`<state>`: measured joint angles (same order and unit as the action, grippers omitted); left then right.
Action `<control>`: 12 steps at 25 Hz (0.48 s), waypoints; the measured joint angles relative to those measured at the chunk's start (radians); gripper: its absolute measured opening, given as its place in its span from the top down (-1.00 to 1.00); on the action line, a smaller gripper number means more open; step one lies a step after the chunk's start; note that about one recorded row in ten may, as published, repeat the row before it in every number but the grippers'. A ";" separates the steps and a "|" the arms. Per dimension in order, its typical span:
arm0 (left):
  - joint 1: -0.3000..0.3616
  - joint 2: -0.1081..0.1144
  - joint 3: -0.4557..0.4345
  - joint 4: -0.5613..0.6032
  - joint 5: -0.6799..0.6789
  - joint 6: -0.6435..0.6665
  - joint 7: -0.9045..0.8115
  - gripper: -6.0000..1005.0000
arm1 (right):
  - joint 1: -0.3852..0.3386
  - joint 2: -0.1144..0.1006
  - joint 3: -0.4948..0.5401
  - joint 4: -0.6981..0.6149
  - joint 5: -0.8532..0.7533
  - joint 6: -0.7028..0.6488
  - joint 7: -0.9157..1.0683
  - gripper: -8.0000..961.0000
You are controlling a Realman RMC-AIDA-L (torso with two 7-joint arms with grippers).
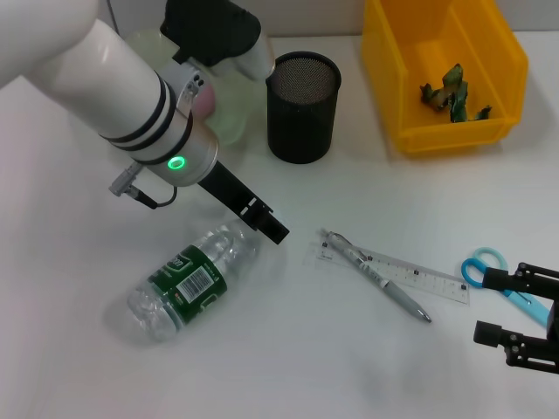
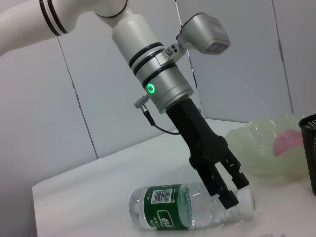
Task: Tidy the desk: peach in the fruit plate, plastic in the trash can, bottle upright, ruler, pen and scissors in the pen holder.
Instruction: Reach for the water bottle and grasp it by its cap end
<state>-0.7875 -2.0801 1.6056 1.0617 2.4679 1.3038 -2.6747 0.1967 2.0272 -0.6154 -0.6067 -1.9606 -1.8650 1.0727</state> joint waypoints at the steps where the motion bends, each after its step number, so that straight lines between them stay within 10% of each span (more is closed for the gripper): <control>1: 0.000 0.000 0.003 -0.005 0.000 -0.008 0.001 -0.63 | 0.000 -0.001 0.001 0.004 0.000 0.000 -0.001 -0.50; 12: 0.000 0.000 0.061 -0.027 -0.002 -0.057 0.001 -0.62 | -0.004 -0.004 0.000 0.012 0.000 0.013 -0.002 -0.50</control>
<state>-0.7871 -2.0801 1.6662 1.0345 2.4664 1.2468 -2.6733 0.1930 2.0237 -0.6151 -0.5950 -1.9605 -1.8524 1.0708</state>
